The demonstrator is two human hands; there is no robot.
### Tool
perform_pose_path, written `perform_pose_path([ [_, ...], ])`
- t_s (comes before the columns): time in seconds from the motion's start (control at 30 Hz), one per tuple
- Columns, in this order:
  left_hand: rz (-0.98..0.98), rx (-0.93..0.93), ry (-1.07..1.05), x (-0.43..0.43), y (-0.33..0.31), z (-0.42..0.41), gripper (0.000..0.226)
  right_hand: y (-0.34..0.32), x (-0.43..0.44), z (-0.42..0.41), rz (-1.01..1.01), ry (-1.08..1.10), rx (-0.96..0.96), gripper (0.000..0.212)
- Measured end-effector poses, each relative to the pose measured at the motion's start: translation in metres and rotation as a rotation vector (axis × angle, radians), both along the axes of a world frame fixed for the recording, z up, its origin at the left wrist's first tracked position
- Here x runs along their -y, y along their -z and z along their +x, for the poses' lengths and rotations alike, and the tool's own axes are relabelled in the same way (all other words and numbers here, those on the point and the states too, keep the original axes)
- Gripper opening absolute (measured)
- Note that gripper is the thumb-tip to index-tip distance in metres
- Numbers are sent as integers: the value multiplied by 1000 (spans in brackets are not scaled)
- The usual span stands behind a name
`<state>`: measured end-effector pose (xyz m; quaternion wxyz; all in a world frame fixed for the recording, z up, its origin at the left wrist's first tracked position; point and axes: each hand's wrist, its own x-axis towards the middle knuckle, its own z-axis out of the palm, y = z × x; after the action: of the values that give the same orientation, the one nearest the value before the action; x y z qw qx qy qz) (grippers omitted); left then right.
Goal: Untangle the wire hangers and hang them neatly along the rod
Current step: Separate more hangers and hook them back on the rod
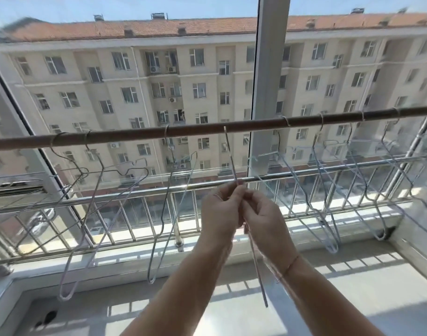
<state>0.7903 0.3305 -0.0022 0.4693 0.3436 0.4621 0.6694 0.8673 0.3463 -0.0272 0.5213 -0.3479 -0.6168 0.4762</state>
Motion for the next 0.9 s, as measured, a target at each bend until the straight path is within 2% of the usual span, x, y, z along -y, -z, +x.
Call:
perform_pose_path([
  [0.27,-71,-98,-89,-22,-29,-42,18,-25,-30,-46,-9,-40,32,21],
  [0.57,-173,-136,-136,-33,-6,-57,14,-8,-38,-58,-160,-91,88,23],
  [0.63,-142,-208,-199,-36,-4,-54,9,-11,-35,-46,-81,-58,193,24],
  [0.7,-86,-425,-322,-34,-4,-44,36,-15,-34,-25,45,7,302,26],
  [0.77,51,-626,-419,-26,-12,-27,47,-21,-35,3,188,145,356,29],
  [0.83,165,-706,-364,-25,-17,-4,42,-27,-41,29,317,333,377,28],
  [0.9,134,-651,-202,-32,-20,20,39,-28,-49,51,354,432,429,29],
])
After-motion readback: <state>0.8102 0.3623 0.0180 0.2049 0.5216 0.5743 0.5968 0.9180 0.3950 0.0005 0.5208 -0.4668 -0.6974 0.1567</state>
